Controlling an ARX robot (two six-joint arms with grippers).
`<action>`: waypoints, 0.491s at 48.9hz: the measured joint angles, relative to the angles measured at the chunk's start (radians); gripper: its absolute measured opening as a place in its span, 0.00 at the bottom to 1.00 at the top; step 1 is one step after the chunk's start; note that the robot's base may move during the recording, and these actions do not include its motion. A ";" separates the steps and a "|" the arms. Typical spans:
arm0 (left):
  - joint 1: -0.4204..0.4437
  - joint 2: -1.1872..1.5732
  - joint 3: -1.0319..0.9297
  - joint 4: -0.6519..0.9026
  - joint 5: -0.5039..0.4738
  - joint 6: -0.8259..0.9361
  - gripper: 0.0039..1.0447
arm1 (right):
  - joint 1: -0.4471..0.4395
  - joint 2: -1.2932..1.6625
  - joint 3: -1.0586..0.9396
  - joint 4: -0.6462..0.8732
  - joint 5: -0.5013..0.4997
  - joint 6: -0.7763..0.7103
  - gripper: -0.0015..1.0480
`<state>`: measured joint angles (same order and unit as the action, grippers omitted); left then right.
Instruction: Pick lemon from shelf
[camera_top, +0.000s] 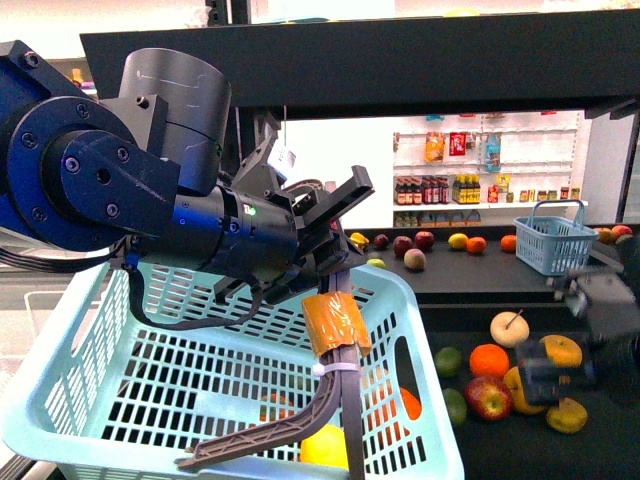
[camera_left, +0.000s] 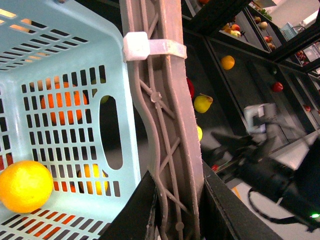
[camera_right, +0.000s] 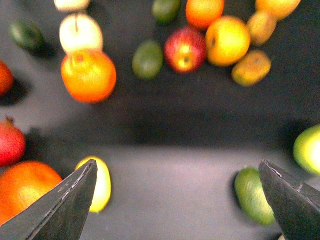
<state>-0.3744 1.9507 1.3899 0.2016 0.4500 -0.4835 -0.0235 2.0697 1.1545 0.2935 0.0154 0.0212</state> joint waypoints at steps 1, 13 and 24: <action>0.000 0.000 0.000 0.000 0.000 0.000 0.17 | 0.001 0.010 -0.004 0.000 0.000 -0.005 0.93; 0.002 0.000 0.000 0.000 -0.005 0.000 0.17 | 0.036 0.202 -0.002 -0.017 -0.012 -0.041 0.93; 0.002 0.000 0.000 0.000 -0.005 0.000 0.17 | 0.085 0.349 0.121 -0.067 -0.027 -0.040 0.93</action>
<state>-0.3729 1.9507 1.3899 0.2016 0.4454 -0.4831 0.0620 2.4184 1.2751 0.2264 -0.0120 -0.0193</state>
